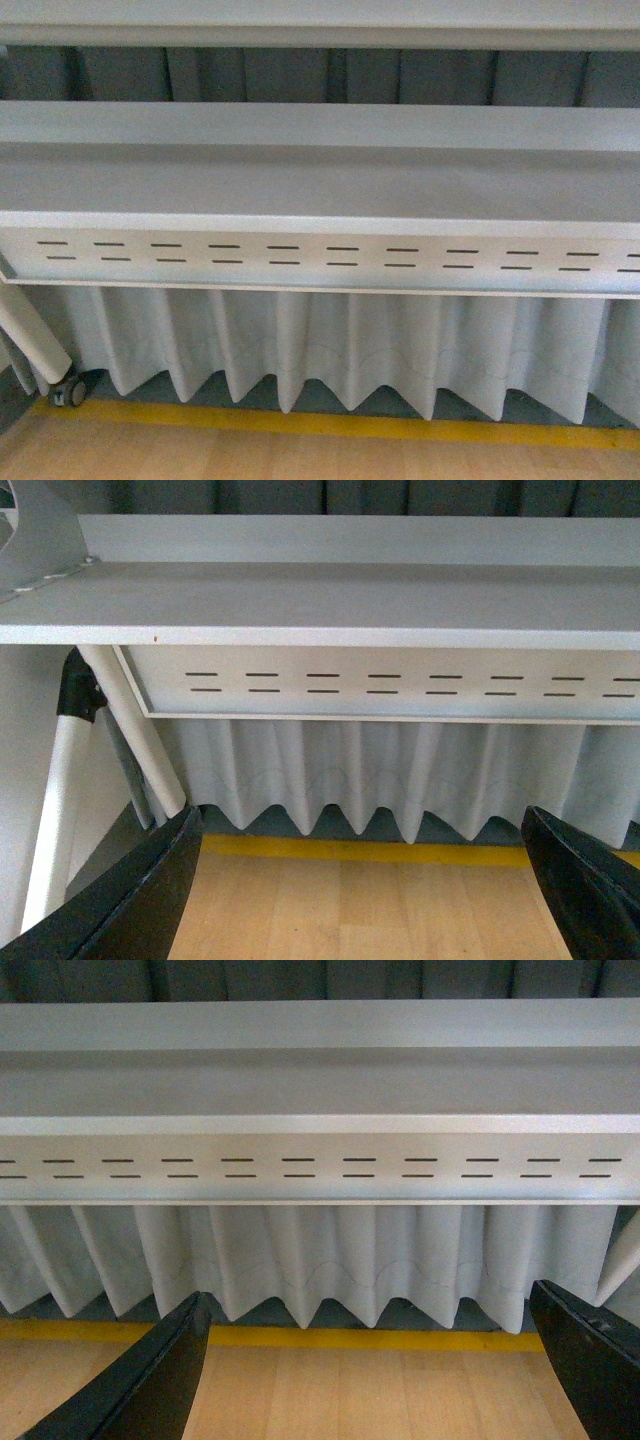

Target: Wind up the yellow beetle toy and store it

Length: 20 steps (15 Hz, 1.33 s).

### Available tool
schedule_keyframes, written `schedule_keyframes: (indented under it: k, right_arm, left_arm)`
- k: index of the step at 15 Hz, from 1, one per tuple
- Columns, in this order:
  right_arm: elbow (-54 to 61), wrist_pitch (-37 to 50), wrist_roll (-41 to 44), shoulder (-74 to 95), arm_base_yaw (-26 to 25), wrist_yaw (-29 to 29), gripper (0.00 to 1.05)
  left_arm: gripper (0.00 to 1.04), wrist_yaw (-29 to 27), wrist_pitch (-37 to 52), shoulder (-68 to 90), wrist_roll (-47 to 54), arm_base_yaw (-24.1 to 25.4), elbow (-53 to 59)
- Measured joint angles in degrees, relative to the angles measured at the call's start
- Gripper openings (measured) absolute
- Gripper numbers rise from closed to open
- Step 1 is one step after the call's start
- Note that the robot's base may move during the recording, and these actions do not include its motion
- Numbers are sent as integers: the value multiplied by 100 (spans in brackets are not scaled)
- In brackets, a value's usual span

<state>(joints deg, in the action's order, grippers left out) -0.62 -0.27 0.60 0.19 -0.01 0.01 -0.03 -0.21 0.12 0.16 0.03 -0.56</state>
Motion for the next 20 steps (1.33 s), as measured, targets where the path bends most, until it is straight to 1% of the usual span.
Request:
schedule_keyframes:
  k: [20]
  right_arm:
    - [0,-7,0,-2,0,0,98]
  left_arm:
    - [98,13,-20,0,0,0,0]
